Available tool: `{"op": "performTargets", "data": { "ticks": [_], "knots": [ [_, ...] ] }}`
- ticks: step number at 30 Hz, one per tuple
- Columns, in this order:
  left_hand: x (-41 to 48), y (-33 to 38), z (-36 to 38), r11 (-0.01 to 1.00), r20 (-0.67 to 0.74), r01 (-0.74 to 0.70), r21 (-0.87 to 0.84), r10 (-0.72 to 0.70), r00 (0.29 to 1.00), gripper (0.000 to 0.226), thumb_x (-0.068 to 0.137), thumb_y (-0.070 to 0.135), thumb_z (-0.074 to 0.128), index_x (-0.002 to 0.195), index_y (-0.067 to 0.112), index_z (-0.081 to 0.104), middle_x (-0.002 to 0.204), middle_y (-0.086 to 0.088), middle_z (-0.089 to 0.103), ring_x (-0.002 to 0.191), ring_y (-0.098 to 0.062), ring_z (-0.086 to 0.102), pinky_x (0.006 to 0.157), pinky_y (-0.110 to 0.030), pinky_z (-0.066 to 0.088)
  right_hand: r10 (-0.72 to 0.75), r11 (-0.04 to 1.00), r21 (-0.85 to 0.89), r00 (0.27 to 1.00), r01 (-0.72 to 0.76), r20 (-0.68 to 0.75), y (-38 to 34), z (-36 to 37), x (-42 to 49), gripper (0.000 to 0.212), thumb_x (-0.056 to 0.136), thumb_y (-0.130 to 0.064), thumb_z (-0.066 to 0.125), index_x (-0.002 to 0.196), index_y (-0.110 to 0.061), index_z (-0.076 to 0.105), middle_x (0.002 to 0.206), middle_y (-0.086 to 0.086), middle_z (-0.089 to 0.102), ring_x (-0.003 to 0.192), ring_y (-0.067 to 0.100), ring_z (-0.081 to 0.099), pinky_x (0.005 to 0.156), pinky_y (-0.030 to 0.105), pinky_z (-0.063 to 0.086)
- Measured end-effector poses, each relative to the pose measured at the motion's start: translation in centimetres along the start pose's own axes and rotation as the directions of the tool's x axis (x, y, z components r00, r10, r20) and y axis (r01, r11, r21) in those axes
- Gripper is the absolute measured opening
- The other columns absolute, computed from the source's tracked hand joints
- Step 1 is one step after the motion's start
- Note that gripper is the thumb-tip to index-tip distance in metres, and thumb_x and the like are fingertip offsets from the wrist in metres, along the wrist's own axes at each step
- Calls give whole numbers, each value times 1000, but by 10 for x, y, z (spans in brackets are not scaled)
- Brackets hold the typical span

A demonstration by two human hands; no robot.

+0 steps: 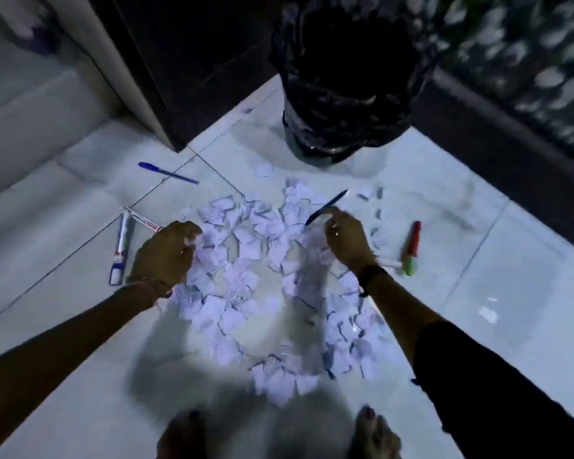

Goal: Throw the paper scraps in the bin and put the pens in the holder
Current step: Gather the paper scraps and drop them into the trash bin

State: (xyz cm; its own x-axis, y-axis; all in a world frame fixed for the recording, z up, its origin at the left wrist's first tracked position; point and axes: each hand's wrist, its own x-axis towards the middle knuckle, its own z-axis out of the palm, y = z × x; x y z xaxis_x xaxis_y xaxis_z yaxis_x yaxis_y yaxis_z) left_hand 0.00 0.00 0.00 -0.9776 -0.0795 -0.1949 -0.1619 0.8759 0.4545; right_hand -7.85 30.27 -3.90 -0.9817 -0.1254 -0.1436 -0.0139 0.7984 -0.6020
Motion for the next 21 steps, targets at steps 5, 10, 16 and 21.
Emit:
{"op": "performTargets", "data": {
  "ticks": [5, 10, 16, 21],
  "knots": [
    [25, -35, 30, 989, 2, -47, 140, 47, 999, 39, 77, -2, 53, 113, 12, 61, 123, -13, 54, 97, -40, 61, 81, -46, 53, -77, 964, -259, 995, 60, -58, 20, 24, 49, 35, 75, 13, 45, 102, -4, 58, 102, 24, 55, 96, 40, 54, 64, 32, 38],
    [33, -51, 28, 956, 67, -141, 256, 128, 989, 22, 74, -5, 54, 93, 5, 58, 99, -20, 57, 88, -40, 58, 71, -42, 48, -320, 877, -384, 947, 288, -20, 28, 21, 43, 27, 76, 9, 54, 96, -8, 56, 104, 18, 50, 96, 36, 48, 68, 38, 41],
    [26, -60, 15, 943, 106, -175, 283, 150, 983, 23, 78, 4, 58, 101, 6, 53, 93, -18, 62, 77, -37, 62, 68, -46, 52, -234, 872, -479, 946, 102, -223, 66, -34, 24, 20, 86, -6, 55, 104, -12, 48, 104, 13, 58, 96, 34, 51, 72, 40, 32],
    [27, -43, 35, 975, -64, -153, 163, 165, 984, 40, 88, 13, 54, 125, -2, 46, 119, -26, 54, 104, -44, 55, 89, -51, 45, 149, 951, -221, 946, -218, -288, 109, -49, 5, 21, 92, -7, 46, 112, 1, 46, 112, 26, 55, 98, 44, 54, 71, 40, 40]
  ]
}}
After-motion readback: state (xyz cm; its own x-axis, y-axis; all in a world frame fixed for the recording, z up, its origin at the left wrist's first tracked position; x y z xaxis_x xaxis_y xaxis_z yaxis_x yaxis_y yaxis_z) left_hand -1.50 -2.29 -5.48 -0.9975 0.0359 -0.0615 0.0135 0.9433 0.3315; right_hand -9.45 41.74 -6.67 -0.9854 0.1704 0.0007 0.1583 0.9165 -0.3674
